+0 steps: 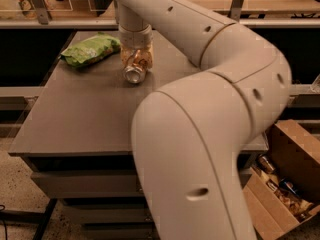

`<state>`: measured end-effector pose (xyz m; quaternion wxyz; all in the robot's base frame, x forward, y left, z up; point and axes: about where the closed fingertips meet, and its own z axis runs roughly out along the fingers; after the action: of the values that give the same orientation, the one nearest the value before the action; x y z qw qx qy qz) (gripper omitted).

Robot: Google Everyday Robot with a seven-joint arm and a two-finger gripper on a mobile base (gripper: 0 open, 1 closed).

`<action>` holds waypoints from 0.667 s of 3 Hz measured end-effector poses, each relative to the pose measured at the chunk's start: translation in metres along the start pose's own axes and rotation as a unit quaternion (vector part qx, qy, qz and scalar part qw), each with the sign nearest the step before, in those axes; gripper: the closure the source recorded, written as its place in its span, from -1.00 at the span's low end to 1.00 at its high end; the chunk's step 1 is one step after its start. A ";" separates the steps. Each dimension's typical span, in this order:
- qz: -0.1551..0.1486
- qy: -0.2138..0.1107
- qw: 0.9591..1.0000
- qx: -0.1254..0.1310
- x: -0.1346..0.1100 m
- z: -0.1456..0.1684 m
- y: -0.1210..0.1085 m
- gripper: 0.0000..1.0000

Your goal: Place orange can upright

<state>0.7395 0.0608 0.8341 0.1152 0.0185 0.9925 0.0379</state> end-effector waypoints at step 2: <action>-0.059 -0.074 0.992 -0.085 0.015 -0.024 -0.011 1.00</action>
Offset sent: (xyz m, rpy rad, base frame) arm -0.0193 -0.0101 0.0206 0.0858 -0.1008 0.1101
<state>0.7193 0.0490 0.8530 0.1914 -0.0477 0.9737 0.1138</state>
